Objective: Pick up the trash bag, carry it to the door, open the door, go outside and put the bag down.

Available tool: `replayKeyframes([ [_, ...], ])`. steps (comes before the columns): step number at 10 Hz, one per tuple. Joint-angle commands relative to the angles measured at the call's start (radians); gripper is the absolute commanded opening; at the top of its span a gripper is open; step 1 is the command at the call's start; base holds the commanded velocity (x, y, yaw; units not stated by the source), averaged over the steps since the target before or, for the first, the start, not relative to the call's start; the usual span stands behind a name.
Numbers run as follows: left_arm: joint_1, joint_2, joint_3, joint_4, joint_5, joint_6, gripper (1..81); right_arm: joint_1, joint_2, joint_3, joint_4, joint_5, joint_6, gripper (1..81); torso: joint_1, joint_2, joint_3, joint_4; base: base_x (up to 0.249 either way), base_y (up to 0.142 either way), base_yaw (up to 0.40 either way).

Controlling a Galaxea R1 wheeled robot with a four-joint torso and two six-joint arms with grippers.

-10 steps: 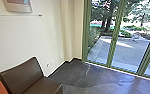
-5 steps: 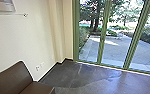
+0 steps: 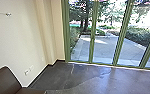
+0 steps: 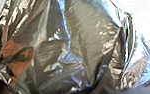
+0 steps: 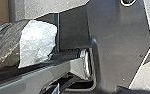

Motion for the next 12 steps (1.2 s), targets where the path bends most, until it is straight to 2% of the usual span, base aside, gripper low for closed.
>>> replayKeyframes([
  [1, -0.047, 0.005, 0.004, 0.005, 0.066, 0.004, 1.0, 0.042, 0.013, 0.005, -0.014, -0.054, -0.007, 81.1, 0.000, 0.000, 0.000, 0.000, 0.000, 0.000, -0.292],
  [12, -0.044, 0.005, 0.004, 0.005, 0.066, 0.004, 1.0, 0.041, 0.010, -0.004, -0.014, -0.052, -0.006, 81.1, 0.000, 0.000, 0.000, 0.000, 0.000, 0.000, -0.291],
])
